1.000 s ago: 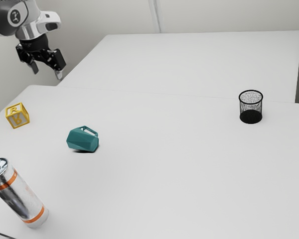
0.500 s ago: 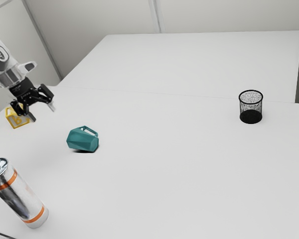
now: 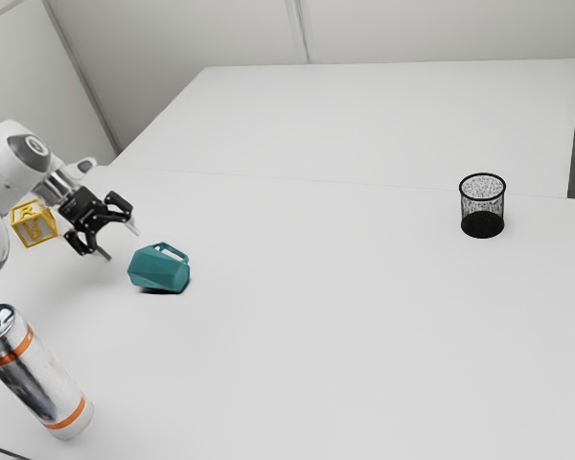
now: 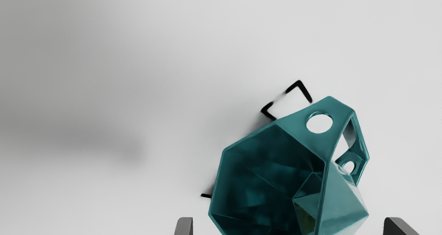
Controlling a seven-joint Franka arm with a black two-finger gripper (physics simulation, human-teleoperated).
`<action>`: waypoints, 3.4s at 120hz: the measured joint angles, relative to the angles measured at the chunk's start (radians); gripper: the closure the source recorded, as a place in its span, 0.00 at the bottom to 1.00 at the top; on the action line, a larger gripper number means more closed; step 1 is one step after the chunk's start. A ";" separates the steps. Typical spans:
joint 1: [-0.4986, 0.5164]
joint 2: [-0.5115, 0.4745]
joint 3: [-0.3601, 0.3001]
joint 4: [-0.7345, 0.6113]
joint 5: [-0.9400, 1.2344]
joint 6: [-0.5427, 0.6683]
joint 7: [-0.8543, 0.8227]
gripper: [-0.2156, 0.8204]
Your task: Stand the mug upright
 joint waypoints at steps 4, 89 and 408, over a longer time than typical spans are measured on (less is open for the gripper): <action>0.000 0.011 -0.001 0.003 -0.015 0.001 0.005 0.21; 0.000 0.045 -0.030 -0.067 -0.224 -0.012 0.066 0.61; -0.366 -0.492 -0.288 -0.249 0.682 0.296 -0.433 0.23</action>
